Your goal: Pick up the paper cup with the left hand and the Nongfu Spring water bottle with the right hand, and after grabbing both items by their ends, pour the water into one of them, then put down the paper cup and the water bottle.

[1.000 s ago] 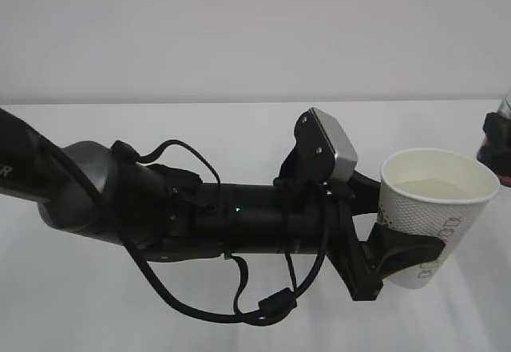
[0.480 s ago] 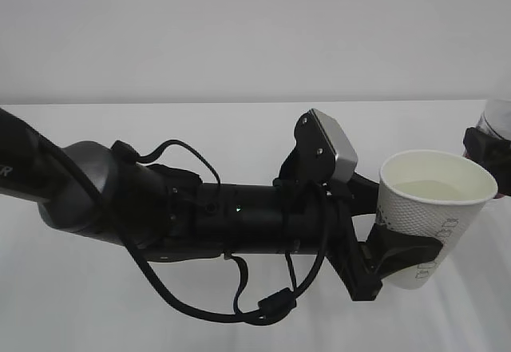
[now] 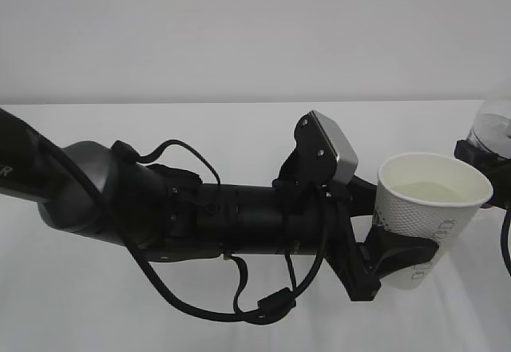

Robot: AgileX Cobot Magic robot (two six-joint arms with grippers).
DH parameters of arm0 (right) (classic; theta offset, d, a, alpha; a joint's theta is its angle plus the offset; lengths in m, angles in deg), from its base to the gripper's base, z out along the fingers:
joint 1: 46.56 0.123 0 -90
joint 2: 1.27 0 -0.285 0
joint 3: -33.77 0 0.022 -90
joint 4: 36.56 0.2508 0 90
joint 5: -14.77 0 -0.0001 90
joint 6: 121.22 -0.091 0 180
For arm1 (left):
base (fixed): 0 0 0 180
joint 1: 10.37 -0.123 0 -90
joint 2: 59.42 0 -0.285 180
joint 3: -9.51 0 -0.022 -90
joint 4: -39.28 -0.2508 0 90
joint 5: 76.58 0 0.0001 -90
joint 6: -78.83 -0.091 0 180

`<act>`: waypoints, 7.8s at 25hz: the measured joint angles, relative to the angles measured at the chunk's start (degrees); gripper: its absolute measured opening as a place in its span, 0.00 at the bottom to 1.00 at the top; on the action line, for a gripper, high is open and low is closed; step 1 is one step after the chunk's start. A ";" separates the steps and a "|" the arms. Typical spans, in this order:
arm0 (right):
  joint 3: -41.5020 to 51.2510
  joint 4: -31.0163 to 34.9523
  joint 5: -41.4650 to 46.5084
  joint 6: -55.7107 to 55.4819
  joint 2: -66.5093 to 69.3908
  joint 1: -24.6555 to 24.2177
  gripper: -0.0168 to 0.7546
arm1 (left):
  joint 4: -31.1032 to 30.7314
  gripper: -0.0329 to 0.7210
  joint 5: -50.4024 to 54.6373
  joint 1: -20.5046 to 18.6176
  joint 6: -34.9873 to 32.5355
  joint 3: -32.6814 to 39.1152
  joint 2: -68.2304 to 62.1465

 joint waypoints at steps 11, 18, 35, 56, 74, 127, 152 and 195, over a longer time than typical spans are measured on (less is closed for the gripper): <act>-3.41 -0.54 -0.70 -0.02 3.06 0.00 0.60 | 0.09 0.71 0.00 0.00 0.00 0.00 0.00; -3.54 -0.66 0.67 -0.12 3.06 0.00 0.60 | 0.09 0.70 0.00 0.00 0.00 0.00 0.00; 1.80 -0.78 -0.37 -0.12 3.06 0.00 0.60 | 0.09 0.70 0.00 0.00 0.00 0.00 0.00; 2.90 -0.87 -0.73 -1.60 3.06 0.00 0.74 | 0.09 0.70 0.00 0.00 0.00 0.00 0.00; 2.90 -2.36 -2.38 -1.60 3.06 0.00 0.79 | 0.09 0.70 0.00 0.00 0.00 0.00 0.00; 15.35 -5.24 -2.78 -4.71 -19.09 0.00 0.84 | 6.97 0.70 0.00 0.00 0.00 0.00 0.00; 15.43 -5.33 -0.50 -4.77 -25.89 0.00 0.84 | 8.39 0.68 0.12 -5.89 -4.45 0.00 0.00; 15.43 -5.33 2.93 -4.77 -25.89 0.00 0.82 | 24.06 0.65 -10.91 -19.34 -16.53 15.15 0.00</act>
